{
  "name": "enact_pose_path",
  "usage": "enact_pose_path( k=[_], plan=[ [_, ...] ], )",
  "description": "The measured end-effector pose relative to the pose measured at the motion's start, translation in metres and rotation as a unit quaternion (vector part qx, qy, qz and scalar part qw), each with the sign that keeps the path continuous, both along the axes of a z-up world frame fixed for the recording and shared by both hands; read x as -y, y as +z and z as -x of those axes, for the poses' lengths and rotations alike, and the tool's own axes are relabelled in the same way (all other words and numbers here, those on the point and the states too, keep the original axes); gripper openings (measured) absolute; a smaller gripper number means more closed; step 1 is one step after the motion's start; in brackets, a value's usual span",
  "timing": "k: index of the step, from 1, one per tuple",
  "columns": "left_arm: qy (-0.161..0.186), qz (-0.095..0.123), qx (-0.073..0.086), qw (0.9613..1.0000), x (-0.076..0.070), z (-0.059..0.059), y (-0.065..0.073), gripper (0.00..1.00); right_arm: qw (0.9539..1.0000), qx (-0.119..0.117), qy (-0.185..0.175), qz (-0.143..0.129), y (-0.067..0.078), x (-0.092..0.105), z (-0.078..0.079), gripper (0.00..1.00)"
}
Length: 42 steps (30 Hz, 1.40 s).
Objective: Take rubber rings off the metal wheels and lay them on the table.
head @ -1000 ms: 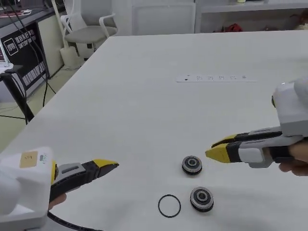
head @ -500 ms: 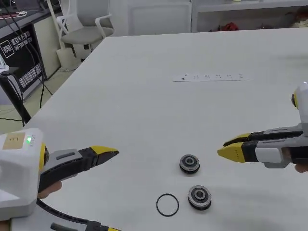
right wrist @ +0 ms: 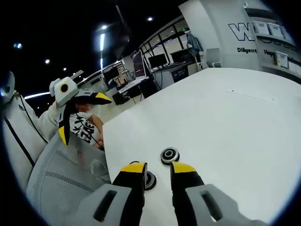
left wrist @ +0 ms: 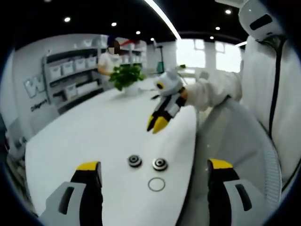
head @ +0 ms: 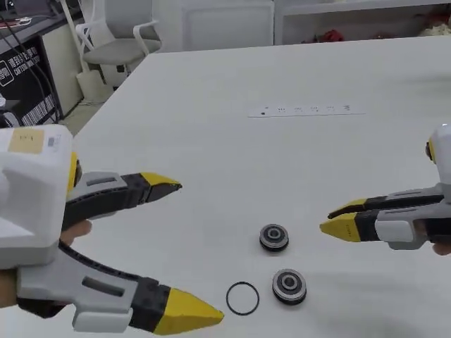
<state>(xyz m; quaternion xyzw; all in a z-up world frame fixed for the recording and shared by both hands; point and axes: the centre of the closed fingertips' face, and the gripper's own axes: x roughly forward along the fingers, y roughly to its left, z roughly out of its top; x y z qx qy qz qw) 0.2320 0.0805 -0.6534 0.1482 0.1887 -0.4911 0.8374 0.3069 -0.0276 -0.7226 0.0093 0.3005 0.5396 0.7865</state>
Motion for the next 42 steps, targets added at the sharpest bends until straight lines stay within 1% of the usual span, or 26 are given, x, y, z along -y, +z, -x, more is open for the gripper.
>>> enact_pose_path(
  k=[1, 2, 5, 6, 8, 13, 16, 17, 18, 19, 21, 22, 25, 27, 29, 32, 34, 36, 37, 38, 39, 41, 42],
  plan=[
    [-0.002, 0.001, 0.007, 1.0000, 0.002, -0.002, 0.004, 0.94, 1.0000, 0.001, 0.001, 0.000, 0.000, 0.000, 0.000, 0.17],
    [-0.010, 0.006, 0.021, 0.9997, 0.006, -0.006, 0.011, 0.95, 1.0000, 0.001, 0.002, 0.000, -0.001, 0.000, 0.000, 0.17],
    [-0.019, 0.012, 0.034, 0.9992, 0.012, -0.014, 0.022, 0.94, 1.0000, -0.001, 0.008, -0.002, -0.005, 0.000, 0.002, 0.18],
    [-0.022, 0.016, 0.040, 0.9988, 0.015, -0.019, 0.026, 0.93, 0.9999, -0.002, 0.011, -0.003, -0.006, 0.000, 0.003, 0.19],
    [-0.029, 0.023, 0.047, 0.9982, 0.021, -0.024, 0.031, 0.93, 0.9998, -0.003, 0.018, -0.002, -0.008, -0.001, 0.006, 0.19],
    [-0.058, 0.056, 0.064, 0.9947, 0.041, -0.035, 0.043, 0.91, 0.9994, 0.000, 0.035, 0.005, -0.013, -0.003, 0.011, 0.20],
    [-0.068, 0.066, 0.067, 0.9932, 0.051, -0.040, 0.045, 0.88, 0.9989, 0.003, 0.045, 0.010, -0.017, -0.005, 0.014, 0.20],
    [-0.072, 0.069, 0.070, 0.9926, 0.055, -0.042, 0.045, 0.87, 0.9988, 0.004, 0.047, 0.012, -0.018, -0.005, 0.015, 0.20],
    [-0.076, 0.072, 0.076, 0.9916, 0.059, -0.044, 0.045, 0.87, 0.9986, 0.005, 0.051, 0.014, -0.019, -0.005, 0.017, 0.20],
    [-0.079, 0.076, 0.083, 0.9905, 0.064, -0.048, 0.042, 0.85, 0.9985, 0.006, 0.053, 0.014, -0.020, -0.006, 0.017, 0.20],
    [-0.080, 0.072, 0.083, 0.9907, 0.069, -0.052, 0.033, 0.83, 0.9982, 0.007, 0.057, 0.014, -0.021, -0.007, 0.018, 0.20],
    [-0.084, 0.070, 0.078, 0.9909, 0.073, -0.053, 0.025, 0.82, 0.9981, 0.009, 0.060, 0.014, -0.021, -0.008, 0.019, 0.20],
    [-0.095, 0.070, 0.071, 0.9905, 0.081, -0.051, 0.009, 0.80, 0.9977, 0.011, 0.065, 0.017, -0.023, -0.009, 0.021, 0.21],
    [-0.097, 0.071, 0.068, 0.9904, 0.085, -0.051, -0.002, 0.76, 0.9975, 0.012, 0.068, 0.017, -0.025, -0.009, 0.022, 0.21],
    [-0.101, 0.074, 0.059, 0.9904, 0.088, -0.049, -0.012, 0.72, 0.9972, 0.012, 0.072, 0.014, -0.026, -0.011, 0.024, 0.21],
    [-0.089, 0.079, 0.041, 0.9920, 0.087, -0.048, -0.030, 0.71, 0.9963, 0.016, 0.083, 0.019, -0.031, -0.015, 0.028, 0.23],
    [-0.083, 0.078, 0.035, 0.9929, 0.084, -0.048, -0.040, 0.69, 0.9957, 0.017, 0.088, 0.024, -0.035, -0.016, 0.030, 0.23],
    [-0.081, 0.066, 0.022, 0.9942, 0.081, -0.046, -0.052, 0.67, 0.9949, 0.017, 0.095, 0.029, -0.039, -0.017, 0.033, 0.24],
    [-0.083, 0.054, 0.020, 0.9949, 0.078, -0.045, -0.058, 0.65, 0.9944, 0.018, 0.099, 0.033, -0.041, -0.017, 0.034, 0.24],
    [-0.083, 0.050, 0.021, 0.9950, 0.077, -0.044, -0.061, 0.64, 0.9938, 0.018, 0.103, 0.037, -0.043, -0.018, 0.035, 0.24],
    [-0.082, 0.048, 0.019, 0.9953, 0.077, -0.045, -0.066, 0.63, 0.9934, 0.017, 0.106, 0.040, -0.046, -0.018, 0.037, 0.25],
    [-0.082, 0.050, 0.007, 0.9954, 0.077, -0.044, -0.070, 0.62, 0.9923, 0.019, 0.113, 0.047, -0.050, -0.019, 0.039, 0.26],
    [-0.082, 0.050, 0.004, 0.9954, 0.077, -0.043, -0.072, 0.61, 0.9915, 0.022, 0.118, 0.050, -0.052, -0.019, 0.040, 0.27]
  ],
)
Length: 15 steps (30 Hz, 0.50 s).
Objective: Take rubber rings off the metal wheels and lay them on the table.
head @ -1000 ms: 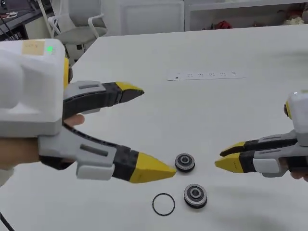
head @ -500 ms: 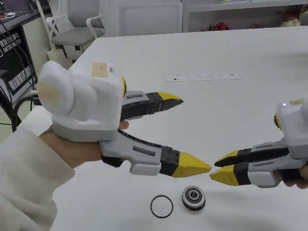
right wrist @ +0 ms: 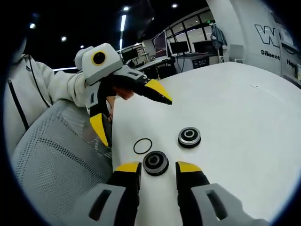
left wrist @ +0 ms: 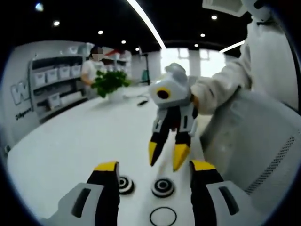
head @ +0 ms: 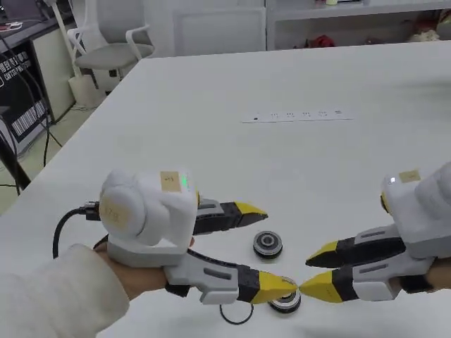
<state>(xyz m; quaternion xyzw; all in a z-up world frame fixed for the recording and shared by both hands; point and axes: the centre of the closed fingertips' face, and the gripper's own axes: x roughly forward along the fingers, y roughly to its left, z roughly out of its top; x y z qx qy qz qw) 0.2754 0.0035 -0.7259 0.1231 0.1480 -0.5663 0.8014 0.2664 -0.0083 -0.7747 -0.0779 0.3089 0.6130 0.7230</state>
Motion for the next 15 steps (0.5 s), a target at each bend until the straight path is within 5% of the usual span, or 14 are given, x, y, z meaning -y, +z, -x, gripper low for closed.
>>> enact_pose_path(
  k=[11, 15],
  plan=[
    [-0.002, -0.018, -0.009, 0.9998, -0.001, 0.002, -0.023, 0.53, 0.9989, 0.024, 0.028, 0.028, -0.020, -0.001, 0.004, 0.28],
    [-0.010, -0.021, -0.025, 0.9994, 0.001, 0.006, -0.032, 0.49, 0.9980, 0.031, 0.039, 0.038, -0.026, -0.003, 0.007, 0.31]
  ],
)
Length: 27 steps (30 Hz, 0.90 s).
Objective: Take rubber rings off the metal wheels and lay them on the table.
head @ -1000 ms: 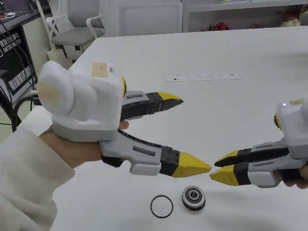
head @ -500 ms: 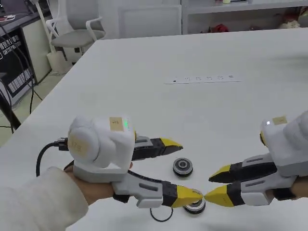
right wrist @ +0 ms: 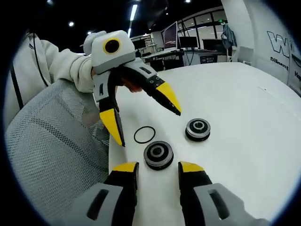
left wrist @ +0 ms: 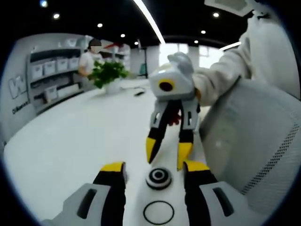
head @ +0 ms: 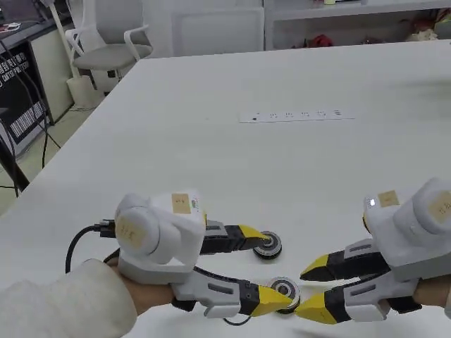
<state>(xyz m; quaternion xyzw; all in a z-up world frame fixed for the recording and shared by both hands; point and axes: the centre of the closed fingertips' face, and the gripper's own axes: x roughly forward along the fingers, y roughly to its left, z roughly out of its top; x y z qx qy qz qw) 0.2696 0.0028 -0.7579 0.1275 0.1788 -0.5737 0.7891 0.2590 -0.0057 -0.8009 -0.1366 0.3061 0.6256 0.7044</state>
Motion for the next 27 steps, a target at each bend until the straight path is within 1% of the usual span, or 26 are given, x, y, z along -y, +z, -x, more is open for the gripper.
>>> enact_pose_path(
  k=[4, 6, 9, 10, 12, 18, 21, 27],
  plan=[
    [-0.001, -0.004, -0.007, 1.0000, 0.002, 0.002, -0.007, 0.48, 0.9999, 0.005, 0.006, 0.008, -0.005, 0.000, 0.002, 0.30],
    [-0.004, -0.010, -0.004, 0.9999, 0.003, 0.004, -0.010, 0.46, 0.9999, 0.009, 0.009, 0.011, -0.006, 0.000, 0.002, 0.29],
    [-0.005, -0.010, -0.005, 0.9999, 0.004, 0.005, -0.013, 0.41, 0.9997, 0.014, 0.011, 0.014, -0.007, 0.000, 0.002, 0.28],
    [-0.002, -0.005, -0.011, 0.9999, 0.004, 0.004, -0.014, 0.39, 0.9997, 0.015, 0.012, 0.014, -0.007, 0.000, 0.002, 0.28],
    [0.005, -0.004, -0.017, 0.9998, 0.004, 0.003, -0.016, 0.36, 0.9997, 0.015, 0.011, 0.013, -0.008, -0.001, 0.002, 0.27],
    [0.008, -0.010, -0.019, 0.9997, 0.003, 0.003, -0.024, 0.32, 0.9998, 0.014, 0.011, 0.012, -0.008, -0.002, 0.002, 0.25],
    [0.009, -0.009, -0.020, 0.9997, 0.003, 0.002, -0.025, 0.28, 0.9997, 0.016, 0.010, 0.012, -0.008, -0.002, 0.002, 0.24],
    [0.003, -0.009, -0.016, 0.9998, 0.005, 0.004, -0.026, 0.24, 0.9997, 0.019, 0.009, 0.009, -0.008, -0.003, 0.001, 0.20]
  ],
)
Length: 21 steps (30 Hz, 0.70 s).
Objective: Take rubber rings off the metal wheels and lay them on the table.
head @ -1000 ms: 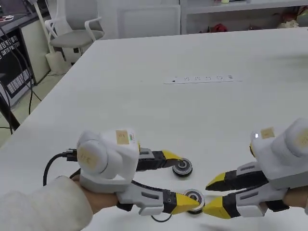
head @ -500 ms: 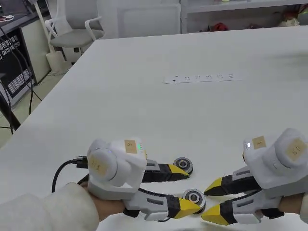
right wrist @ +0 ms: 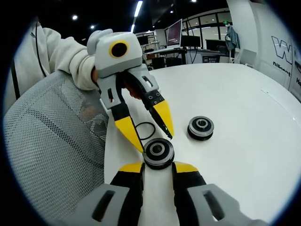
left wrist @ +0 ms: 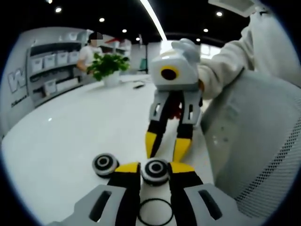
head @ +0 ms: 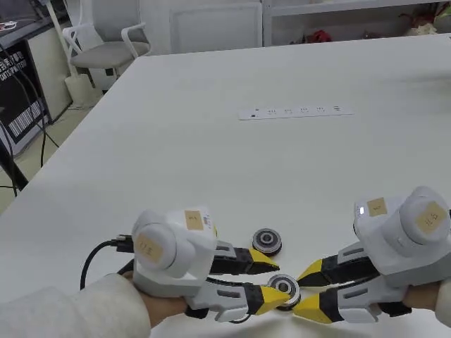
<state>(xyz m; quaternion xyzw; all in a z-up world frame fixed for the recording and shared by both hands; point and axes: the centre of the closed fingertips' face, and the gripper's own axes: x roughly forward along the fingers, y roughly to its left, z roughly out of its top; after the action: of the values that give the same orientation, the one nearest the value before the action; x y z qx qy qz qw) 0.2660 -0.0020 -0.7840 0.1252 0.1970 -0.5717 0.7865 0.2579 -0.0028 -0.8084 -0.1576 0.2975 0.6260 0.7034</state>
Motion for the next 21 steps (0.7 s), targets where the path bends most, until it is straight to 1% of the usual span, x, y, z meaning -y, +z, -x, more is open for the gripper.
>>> enact_pose_path(
  k=[4, 6, 8, 11, 15, 17, 18, 21],
  plan=[
    [-0.011, -0.005, 0.001, 0.9999, 0.0015, 0.0023, -0.0038, 0.20, 1.0000, 0.004, -0.001, 0.000, 0.0004, 0.0003, -0.0016, 0.19],
    [-0.017, -0.011, 0.008, 0.9998, 0.0018, 0.0028, -0.0053, 0.17, 1.0000, 0.004, -0.002, 0.000, 0.0007, 0.0004, -0.0018, 0.18],
    [-0.019, -0.015, 0.008, 0.9997, 0.0019, 0.0034, -0.0066, 0.16, 1.0000, 0.005, -0.001, 0.000, 0.0002, 0.0007, -0.0020, 0.18],
    [-0.015, -0.011, 0.004, 0.9998, 0.0034, 0.0028, -0.0055, 0.16, 1.0000, 0.008, 0.000, 0.002, -0.0005, 0.0008, -0.0022, 0.17],
    [-0.011, -0.008, 0.003, 0.9999, 0.0033, 0.0002, -0.0053, 0.15, 1.0000, 0.008, 0.000, 0.004, -0.0011, 0.0012, -0.0022, 0.16],
    [-0.012, -0.008, 0.004, 0.9999, 0.0037, 0.0003, -0.0057, 0.15, 0.9999, 0.008, 0.000, 0.007, -0.0020, 0.0021, -0.0027, 0.15],
    [-0.012, -0.007, 0.001, 0.9999, 0.0039, 0.0011, -0.0059, 0.14, 0.9999, 0.008, -0.001, 0.007, -0.0018, 0.0021, -0.0029, 0.14],
    [-0.012, -0.006, 0.001, 0.9999, 0.0037, 0.0009, -0.0054, 0.14, 1.0000, 0.006, -0.001, 0.007, -0.0017, 0.0029, -0.0028, 0.13]
  ],
)
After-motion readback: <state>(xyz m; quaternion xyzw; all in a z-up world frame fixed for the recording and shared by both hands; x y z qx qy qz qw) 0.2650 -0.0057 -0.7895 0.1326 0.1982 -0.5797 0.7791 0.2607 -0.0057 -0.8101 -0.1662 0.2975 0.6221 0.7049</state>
